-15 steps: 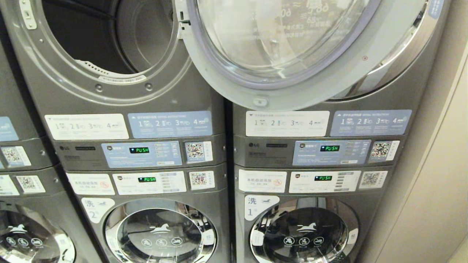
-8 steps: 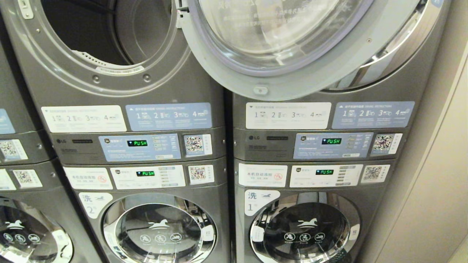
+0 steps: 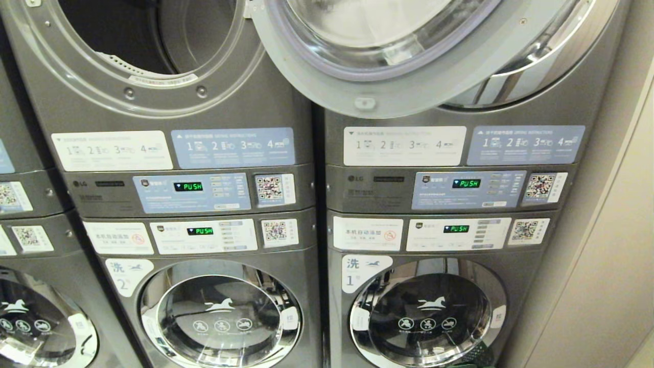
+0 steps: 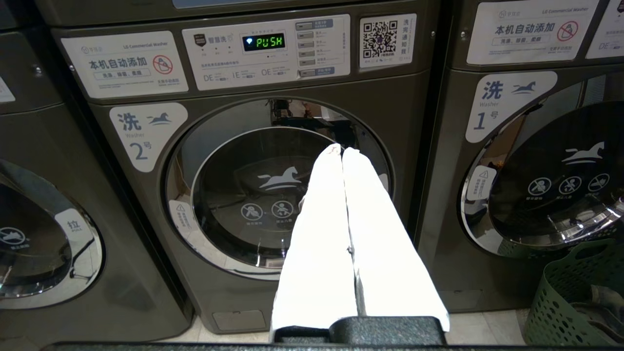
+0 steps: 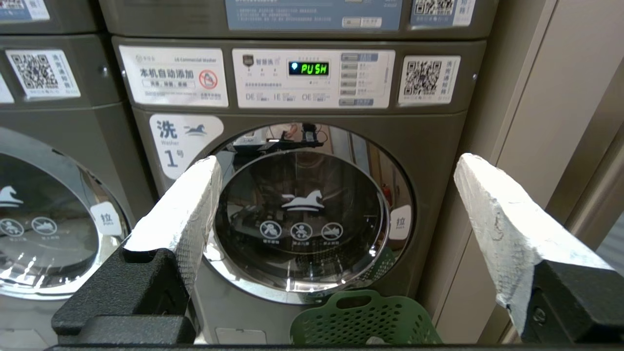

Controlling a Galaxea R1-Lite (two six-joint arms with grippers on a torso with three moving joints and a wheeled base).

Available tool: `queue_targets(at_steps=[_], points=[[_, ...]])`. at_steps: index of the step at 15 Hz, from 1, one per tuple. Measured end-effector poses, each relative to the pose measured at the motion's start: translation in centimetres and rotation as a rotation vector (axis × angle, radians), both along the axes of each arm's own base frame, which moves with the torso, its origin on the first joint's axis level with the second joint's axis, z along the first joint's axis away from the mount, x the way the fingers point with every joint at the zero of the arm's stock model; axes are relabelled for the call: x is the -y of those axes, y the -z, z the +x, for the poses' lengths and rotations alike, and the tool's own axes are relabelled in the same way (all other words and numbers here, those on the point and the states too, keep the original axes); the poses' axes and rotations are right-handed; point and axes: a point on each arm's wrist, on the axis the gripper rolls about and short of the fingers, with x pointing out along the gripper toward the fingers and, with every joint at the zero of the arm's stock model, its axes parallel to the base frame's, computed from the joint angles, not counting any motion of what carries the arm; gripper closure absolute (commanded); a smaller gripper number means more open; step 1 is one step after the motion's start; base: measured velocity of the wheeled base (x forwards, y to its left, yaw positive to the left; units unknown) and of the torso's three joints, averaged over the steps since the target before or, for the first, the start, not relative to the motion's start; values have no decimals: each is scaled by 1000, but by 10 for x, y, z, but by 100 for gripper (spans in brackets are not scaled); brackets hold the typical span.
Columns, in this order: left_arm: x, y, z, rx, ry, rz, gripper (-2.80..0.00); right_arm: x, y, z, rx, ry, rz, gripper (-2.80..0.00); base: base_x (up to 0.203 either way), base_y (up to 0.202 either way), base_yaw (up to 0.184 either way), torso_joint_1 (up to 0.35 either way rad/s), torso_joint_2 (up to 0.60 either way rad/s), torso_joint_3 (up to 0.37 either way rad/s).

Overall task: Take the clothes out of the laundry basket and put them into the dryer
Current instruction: Take the clothes out of the basket

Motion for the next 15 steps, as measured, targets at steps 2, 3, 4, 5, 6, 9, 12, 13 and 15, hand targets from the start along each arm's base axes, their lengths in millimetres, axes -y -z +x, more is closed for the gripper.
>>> queue_targets(at_steps=[2,3,4,5,6,9,12,13,15], points=[[0,0,0,0,0,0,0,0,0,0,0,0,1,-280,0,0,0,-177,367,184],[0,0,0,0,0,0,0,0,0,0,0,0,2,-280,0,0,0,-178,375,203],[0,0,0,0,0,0,0,0,0,0,0,0,2,-280,0,0,0,-230,471,239],[0,0,0,0,0,0,0,0,0,0,0,0,2,-280,0,0,0,-253,517,264],[0,0,0,0,0,0,0,0,0,0,0,0,2,-280,0,0,0,-263,549,277],[0,0,0,0,0,0,0,0,0,0,0,0,2,-280,0,0,0,-263,553,278],[0,0,0,0,0,0,0,0,0,0,0,0,2,-280,0,0,0,-259,538,277],[0,0,0,0,0,0,0,0,0,0,0,0,2,-280,0,0,0,-252,535,267],[0,0,0,0,0,0,0,0,0,0,0,0,2,-280,0,0,0,-247,521,278]])
